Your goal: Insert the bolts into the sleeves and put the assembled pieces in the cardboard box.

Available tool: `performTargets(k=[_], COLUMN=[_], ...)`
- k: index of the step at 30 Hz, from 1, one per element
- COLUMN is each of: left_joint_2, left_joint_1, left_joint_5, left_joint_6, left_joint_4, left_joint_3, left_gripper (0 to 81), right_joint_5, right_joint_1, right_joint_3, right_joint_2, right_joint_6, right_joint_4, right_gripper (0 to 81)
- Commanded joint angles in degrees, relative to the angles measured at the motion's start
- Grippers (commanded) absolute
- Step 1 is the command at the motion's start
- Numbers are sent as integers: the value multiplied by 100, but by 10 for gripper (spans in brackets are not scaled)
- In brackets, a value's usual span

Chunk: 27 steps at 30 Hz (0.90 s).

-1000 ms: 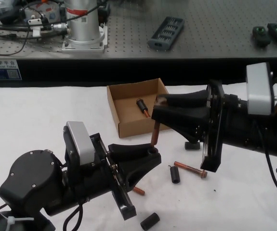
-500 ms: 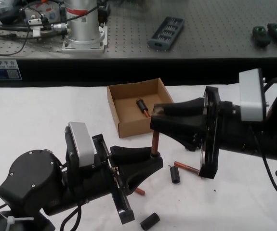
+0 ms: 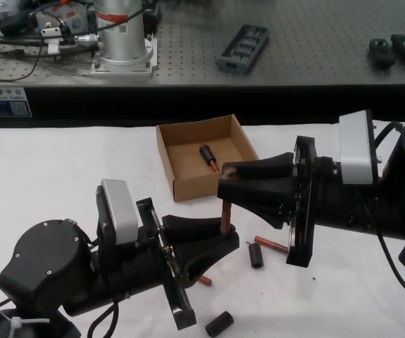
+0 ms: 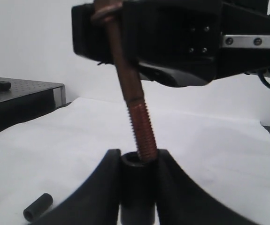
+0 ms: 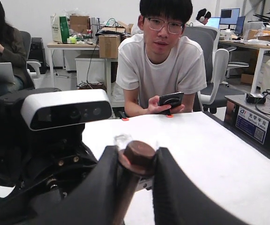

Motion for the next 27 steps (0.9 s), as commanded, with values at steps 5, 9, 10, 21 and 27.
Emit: performTargets(k=[5,9,10,21,27], left_joint_2=[-10,-10,-10,-10,-30], left_joint_1=[11,11,11,11,11], left_joint_5=[37,37,37,37,27], left_joint_6=[-117,-117,-117,-117,-117], left_joint_4=[-154,-154,-154,-154,-154], left_joint_3=[-65,-65,-65,-65,-65], left_gripper=[7,7,7,7,7], right_joint_5=[-33,-14,14,41,41], right_joint_1=[-3,-3,-3,-3,-3], right_joint_3=[-20,-20,-20,-20,-20], right_joint_2=[29,29,29,37,37], right_joint_6=[-154,-420,-436,-341,-302], right_joint_4=[68,413,435,678,676], right_gripper=[56,56,56,56,56])
